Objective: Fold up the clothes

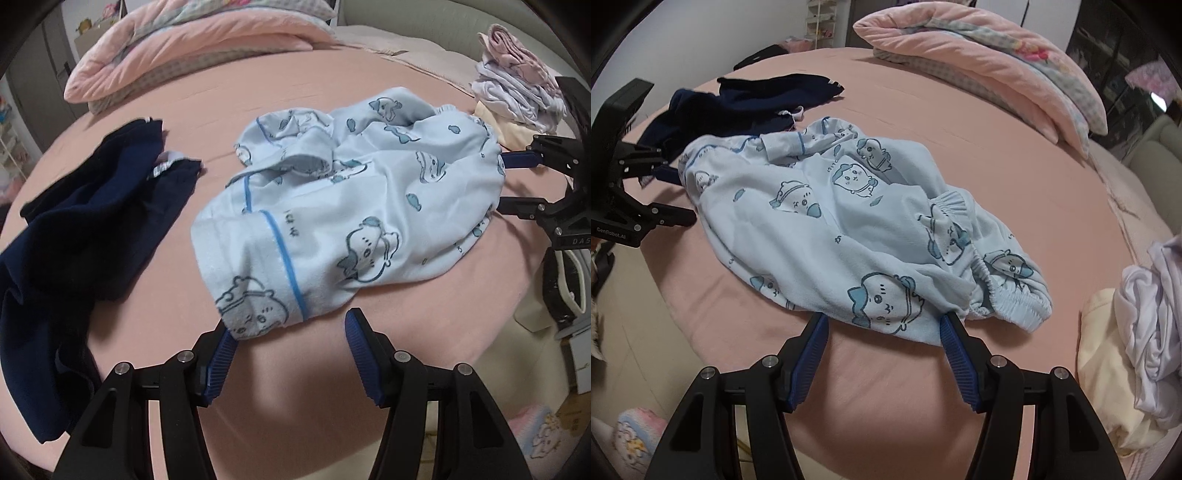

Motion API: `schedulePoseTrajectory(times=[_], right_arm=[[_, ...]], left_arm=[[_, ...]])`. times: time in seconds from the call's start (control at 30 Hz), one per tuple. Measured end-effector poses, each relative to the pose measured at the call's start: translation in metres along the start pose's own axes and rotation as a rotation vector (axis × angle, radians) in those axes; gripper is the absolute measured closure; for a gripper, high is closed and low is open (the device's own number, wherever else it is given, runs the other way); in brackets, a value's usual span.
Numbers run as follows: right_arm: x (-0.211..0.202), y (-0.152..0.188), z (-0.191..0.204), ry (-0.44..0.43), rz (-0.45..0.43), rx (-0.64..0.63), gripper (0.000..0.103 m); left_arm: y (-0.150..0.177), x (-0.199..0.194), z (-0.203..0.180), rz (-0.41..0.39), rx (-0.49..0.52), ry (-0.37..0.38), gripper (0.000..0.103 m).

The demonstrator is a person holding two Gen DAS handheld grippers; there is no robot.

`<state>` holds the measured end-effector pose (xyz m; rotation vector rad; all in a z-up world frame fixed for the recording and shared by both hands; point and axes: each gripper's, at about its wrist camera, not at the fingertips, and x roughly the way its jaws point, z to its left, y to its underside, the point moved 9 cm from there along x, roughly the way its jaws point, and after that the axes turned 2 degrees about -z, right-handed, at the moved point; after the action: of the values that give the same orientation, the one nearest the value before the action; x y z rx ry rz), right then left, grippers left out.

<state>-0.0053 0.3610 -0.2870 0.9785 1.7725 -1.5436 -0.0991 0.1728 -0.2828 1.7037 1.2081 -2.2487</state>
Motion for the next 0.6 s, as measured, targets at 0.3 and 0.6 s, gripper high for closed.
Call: schedulePoseTrajectory(times=[0.3, 0.6], right_arm=[[-0.003, -0.005, 0.003, 0.001, -0.016, -0.003, 0.044], [-0.01, -0.016, -0.01, -0.029, -0.009, 0.127, 0.087]], left_arm=[[-0.013, -0.005, -0.008, -0.035, 0.051, -0.038, 0.083], [-0.033, -0.025, -0.002, -0.046, -0.073, 0.05, 0.085]])
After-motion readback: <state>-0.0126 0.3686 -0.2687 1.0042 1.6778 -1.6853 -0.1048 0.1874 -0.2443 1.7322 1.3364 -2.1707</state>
